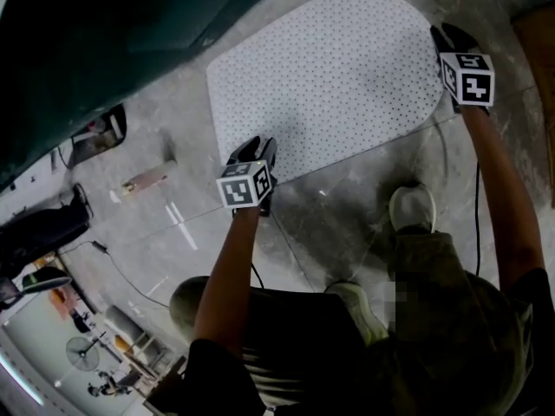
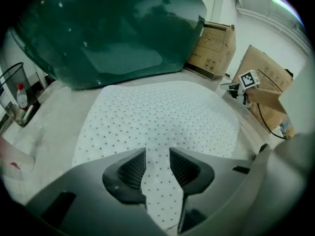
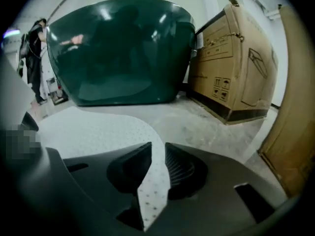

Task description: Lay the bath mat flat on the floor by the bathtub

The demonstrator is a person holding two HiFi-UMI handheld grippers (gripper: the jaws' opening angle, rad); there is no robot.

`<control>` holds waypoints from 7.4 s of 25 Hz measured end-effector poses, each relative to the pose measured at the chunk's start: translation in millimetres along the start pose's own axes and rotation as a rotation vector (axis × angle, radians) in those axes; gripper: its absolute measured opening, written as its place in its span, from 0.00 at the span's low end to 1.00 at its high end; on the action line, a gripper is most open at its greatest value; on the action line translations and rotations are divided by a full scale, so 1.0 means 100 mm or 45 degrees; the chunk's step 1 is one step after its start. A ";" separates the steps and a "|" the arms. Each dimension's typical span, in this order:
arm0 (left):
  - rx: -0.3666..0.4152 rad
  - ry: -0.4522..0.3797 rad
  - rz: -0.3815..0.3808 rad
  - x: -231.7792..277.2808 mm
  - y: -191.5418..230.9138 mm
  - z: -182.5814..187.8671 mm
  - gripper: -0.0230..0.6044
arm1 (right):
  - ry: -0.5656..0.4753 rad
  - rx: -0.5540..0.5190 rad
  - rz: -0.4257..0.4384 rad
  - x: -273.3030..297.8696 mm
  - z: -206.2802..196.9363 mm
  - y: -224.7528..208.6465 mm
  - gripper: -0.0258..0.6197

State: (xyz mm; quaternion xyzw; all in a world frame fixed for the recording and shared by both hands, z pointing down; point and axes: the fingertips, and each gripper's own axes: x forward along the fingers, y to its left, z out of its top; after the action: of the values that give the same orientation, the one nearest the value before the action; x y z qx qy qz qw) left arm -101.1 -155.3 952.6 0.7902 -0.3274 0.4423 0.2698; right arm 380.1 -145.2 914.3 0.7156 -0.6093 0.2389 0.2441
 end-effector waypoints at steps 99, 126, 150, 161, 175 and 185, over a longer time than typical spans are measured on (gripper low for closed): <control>-0.026 -0.173 0.176 -0.24 0.18 0.47 0.08 | 0.305 -0.707 1.109 -0.32 -0.71 3.61 0.07; -0.408 -0.253 0.465 -0.16 1.03 0.04 0.14 | 0.154 -0.483 0.959 -0.28 -0.53 3.52 0.07; -0.522 -0.379 0.295 -1.01 0.46 0.01 0.07 | 0.218 -0.018 0.679 -1.33 -0.05 1.80 0.07; -0.573 -0.387 0.168 -2.66 -0.40 0.37 0.07 | 0.467 0.066 0.650 -2.52 0.50 1.79 0.07; -0.741 -0.503 0.047 -4.80 -0.80 1.04 0.07 | 0.582 -0.282 0.551 -4.18 1.55 1.99 0.07; -0.739 -0.642 0.072 -6.95 -0.91 1.21 0.07 | 0.472 -0.247 0.432 -5.89 2.95 1.93 0.07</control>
State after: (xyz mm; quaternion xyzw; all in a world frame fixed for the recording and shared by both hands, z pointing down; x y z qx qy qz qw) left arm -243.0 9.7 275.6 0.7557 -0.5166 0.1303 0.3809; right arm 118.0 83.7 322.7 0.5207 -0.6853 0.3439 0.3754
